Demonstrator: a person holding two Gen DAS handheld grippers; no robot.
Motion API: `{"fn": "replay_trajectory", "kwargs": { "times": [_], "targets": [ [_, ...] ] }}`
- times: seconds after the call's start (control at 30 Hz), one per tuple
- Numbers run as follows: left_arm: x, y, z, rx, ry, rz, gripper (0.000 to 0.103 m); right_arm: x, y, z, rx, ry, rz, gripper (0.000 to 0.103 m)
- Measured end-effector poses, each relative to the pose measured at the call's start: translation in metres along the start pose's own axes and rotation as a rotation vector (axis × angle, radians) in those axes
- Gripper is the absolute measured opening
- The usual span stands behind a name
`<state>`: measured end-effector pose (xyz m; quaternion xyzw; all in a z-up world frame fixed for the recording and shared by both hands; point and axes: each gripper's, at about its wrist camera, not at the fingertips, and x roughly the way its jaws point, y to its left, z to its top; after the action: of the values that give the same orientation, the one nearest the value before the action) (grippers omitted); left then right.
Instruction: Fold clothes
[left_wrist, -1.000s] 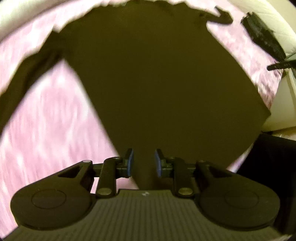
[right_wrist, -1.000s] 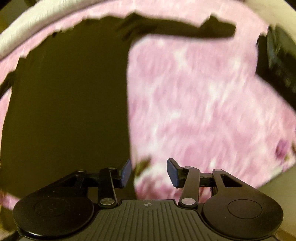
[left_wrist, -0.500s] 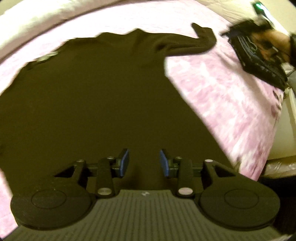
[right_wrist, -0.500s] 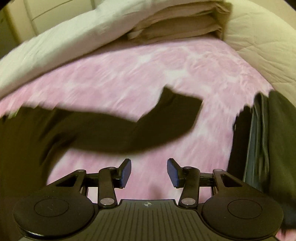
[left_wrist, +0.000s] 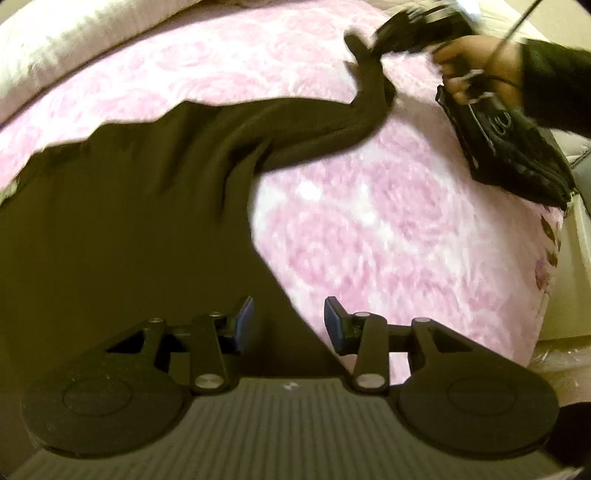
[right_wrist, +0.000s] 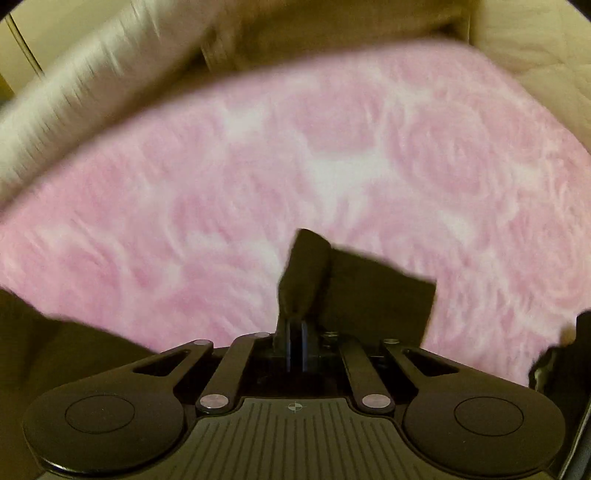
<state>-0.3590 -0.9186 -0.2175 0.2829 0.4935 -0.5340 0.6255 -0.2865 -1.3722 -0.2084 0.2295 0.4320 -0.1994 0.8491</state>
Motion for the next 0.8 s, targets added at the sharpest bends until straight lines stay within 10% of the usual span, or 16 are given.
{"fn": "replay_trajectory", "kwargs": {
  "times": [0.17, 0.37, 0.5, 0.8],
  "targets": [
    [0.027, -0.008, 0.031, 0.096, -0.024, 0.000, 0.036, -0.099, -0.038, -0.040, 0.094, -0.318, -0.056, 0.004],
    [0.070, -0.021, 0.070, 0.244, -0.041, -0.001, 0.036, -0.086, -0.071, -0.117, 0.155, -0.130, -0.151, 0.005],
    [0.088, -0.022, 0.089, 0.292, -0.059, 0.005, 0.038, -0.091, -0.058, -0.128, 0.104, -0.121, -0.160, 0.026],
    [0.137, -0.045, 0.091, 0.322, 0.104, -0.114, 0.042, -0.088, -0.006, -0.131, -0.127, -0.136, -0.080, 0.031]
  ]
}}
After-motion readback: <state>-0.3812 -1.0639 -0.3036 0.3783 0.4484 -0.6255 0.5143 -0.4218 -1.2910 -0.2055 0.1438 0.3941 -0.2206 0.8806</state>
